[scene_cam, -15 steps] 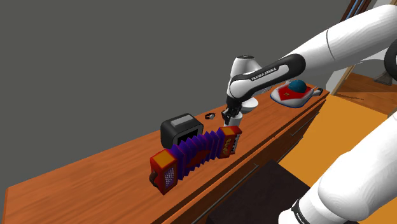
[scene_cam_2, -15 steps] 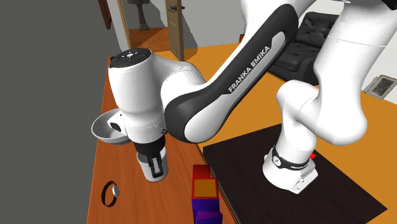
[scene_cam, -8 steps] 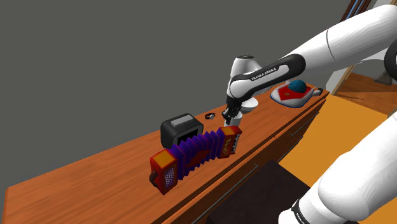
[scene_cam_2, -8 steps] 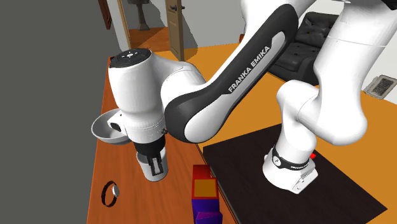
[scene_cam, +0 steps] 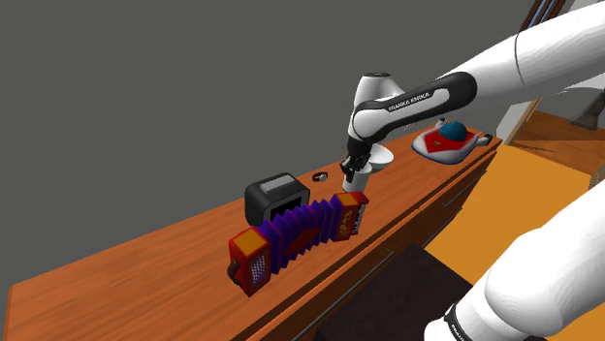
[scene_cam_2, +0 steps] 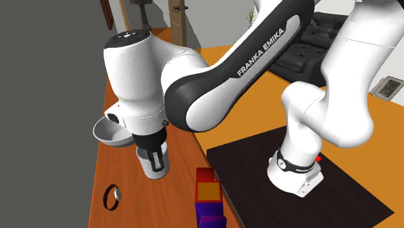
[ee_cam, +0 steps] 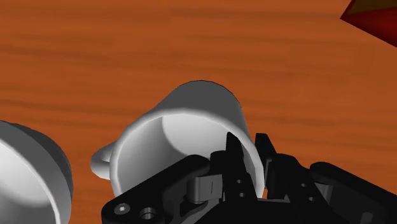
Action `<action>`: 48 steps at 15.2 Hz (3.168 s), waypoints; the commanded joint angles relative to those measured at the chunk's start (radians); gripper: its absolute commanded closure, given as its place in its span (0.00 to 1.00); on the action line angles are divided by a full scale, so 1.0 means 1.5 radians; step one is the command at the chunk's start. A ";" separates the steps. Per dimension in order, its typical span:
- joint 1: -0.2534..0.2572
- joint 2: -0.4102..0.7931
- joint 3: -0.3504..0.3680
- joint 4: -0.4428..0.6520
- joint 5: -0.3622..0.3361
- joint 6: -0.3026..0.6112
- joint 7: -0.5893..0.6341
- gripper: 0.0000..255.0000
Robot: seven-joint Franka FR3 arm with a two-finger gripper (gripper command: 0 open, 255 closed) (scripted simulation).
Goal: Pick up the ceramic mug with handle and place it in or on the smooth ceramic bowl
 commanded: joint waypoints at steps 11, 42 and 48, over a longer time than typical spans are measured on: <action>0.002 -0.050 0.002 0.064 0.005 -0.114 -0.007 1.00; -0.129 0.283 -0.129 0.606 0.073 -0.312 -0.293 1.00; -0.129 0.283 -0.127 0.553 0.073 -0.258 -0.291 1.00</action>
